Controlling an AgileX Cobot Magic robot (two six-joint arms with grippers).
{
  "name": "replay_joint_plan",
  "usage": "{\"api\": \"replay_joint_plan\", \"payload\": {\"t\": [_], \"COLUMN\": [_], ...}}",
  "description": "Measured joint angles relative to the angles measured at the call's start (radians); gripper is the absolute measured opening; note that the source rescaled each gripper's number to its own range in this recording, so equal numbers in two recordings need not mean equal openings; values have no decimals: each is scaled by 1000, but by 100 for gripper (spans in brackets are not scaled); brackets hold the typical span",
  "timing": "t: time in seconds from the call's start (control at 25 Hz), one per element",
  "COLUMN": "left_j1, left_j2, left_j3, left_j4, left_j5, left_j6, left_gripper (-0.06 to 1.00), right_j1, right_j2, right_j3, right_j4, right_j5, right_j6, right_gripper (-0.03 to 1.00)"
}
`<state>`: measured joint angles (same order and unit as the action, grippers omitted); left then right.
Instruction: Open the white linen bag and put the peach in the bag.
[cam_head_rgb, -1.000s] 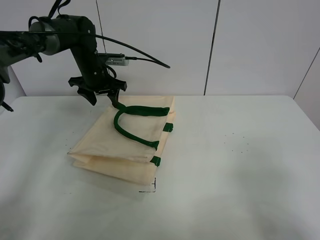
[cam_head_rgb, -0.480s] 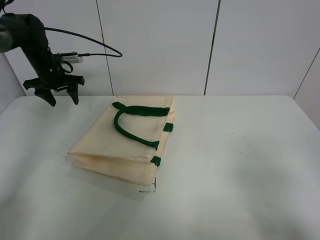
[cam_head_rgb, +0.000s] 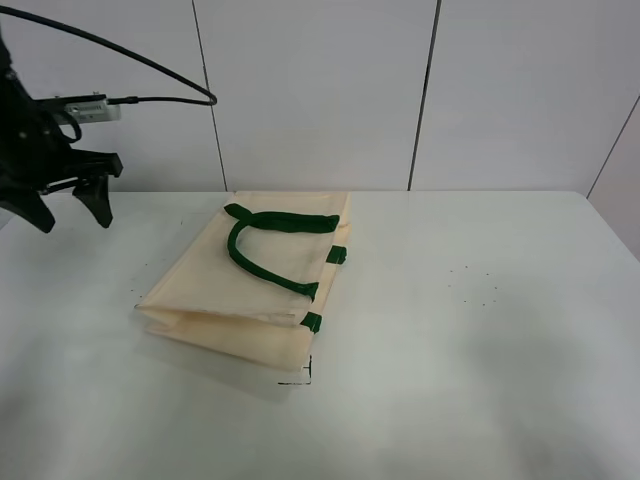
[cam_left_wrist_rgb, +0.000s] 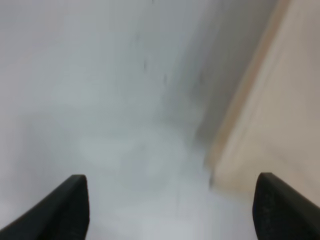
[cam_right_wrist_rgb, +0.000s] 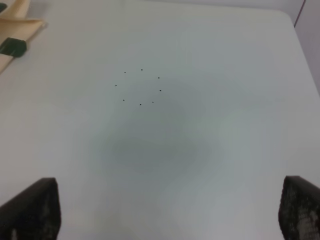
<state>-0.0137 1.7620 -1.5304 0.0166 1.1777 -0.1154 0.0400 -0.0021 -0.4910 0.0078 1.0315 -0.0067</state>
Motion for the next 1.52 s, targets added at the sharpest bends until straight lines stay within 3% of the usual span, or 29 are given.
{"api": "replay_joint_plan", "payload": {"t": [0.4, 0.72, 1.12, 1.52], "left_j1": [0, 0, 0, 0], "left_j2": [-659, -1206, -1636, -1765], "left_j3": [562, 977, 1035, 1035], "left_j4": [66, 74, 39, 28], "left_j5": [-3, -146, -132, -126], "left_j6": [29, 69, 85, 92], "left_gripper": [96, 96, 96, 96], "right_j1": [0, 0, 0, 0], "right_j2": [0, 0, 0, 0], "right_j3": [0, 0, 0, 0], "right_j4": [0, 0, 0, 0], "right_j5": [0, 0, 0, 0], "right_j6": [0, 0, 0, 0], "right_gripper": [97, 97, 97, 97]}}
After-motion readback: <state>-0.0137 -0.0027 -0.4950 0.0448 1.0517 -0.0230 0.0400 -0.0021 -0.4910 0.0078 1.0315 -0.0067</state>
